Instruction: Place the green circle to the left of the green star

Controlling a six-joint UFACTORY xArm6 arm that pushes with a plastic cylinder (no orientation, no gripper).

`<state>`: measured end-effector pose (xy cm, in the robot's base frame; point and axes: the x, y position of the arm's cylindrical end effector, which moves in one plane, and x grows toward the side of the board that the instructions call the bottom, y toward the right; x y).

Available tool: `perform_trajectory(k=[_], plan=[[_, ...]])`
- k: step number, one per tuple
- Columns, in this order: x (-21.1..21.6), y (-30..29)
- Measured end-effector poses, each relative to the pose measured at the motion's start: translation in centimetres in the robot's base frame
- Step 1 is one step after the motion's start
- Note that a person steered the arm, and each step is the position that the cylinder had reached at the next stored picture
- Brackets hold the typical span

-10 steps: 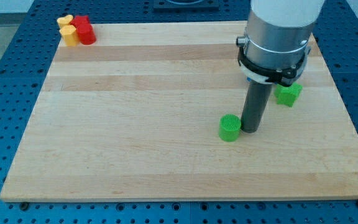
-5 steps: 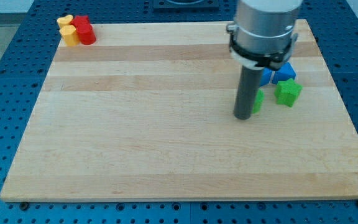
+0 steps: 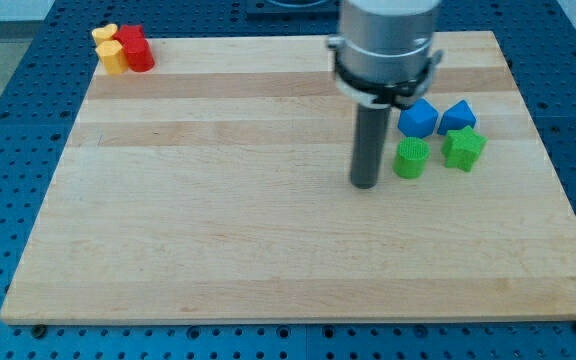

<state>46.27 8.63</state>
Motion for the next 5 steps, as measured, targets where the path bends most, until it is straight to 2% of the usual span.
perform_trajectory(k=[2, 4, 5], plan=[[-2.7, 3.3], [1.9, 2.1], [2.2, 3.1]])
